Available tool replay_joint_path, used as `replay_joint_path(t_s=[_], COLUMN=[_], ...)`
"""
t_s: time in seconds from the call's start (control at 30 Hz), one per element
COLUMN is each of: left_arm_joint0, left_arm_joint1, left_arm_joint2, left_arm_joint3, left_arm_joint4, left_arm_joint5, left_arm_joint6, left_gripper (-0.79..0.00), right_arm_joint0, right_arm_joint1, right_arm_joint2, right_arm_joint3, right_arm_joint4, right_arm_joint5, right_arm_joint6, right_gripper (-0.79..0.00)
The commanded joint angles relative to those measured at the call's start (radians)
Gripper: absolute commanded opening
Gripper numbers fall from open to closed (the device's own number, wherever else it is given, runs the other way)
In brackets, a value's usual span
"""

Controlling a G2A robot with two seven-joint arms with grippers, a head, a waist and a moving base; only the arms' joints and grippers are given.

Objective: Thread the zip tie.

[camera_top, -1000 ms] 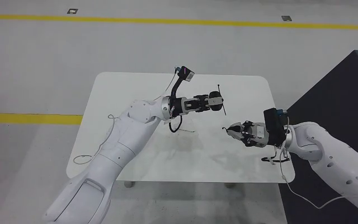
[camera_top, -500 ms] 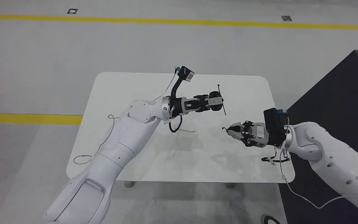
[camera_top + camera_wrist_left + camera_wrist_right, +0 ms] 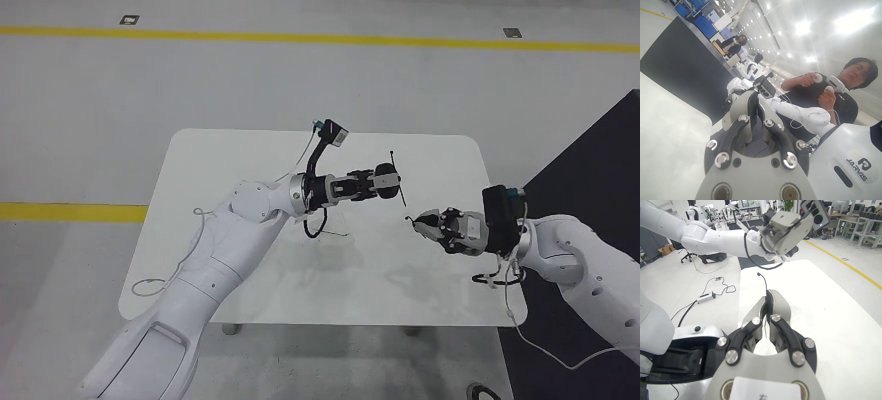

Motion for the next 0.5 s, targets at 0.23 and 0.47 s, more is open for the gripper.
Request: replay_joint_path(t_s=[0.23, 0.47], left_arm_joint0=[0.033, 0.035], left_arm_joint1=[0.015, 0.012], left_arm_joint2=[-0.036, -0.037], left_arm_joint3=[-0.055, -0.074], left_arm_joint4=[0.053, 0.098], left_arm_joint5=[0.055, 0.059], left_arm_joint6=[0.007, 0.027], left_gripper=[-0.785, -0.785], right_arm_joint0=[-0.02, -0.027], right_arm_joint1=[0.003, -0.003], right_arm_joint2=[0.041, 0.05], right_arm_joint3=[-0.021, -0.045], right_arm_joint4=[0.029, 0.032], right_arm_joint5=[0.0, 0.0], right_arm_joint6=[0.013, 0.053], right_gripper=[-0.785, -0.785])
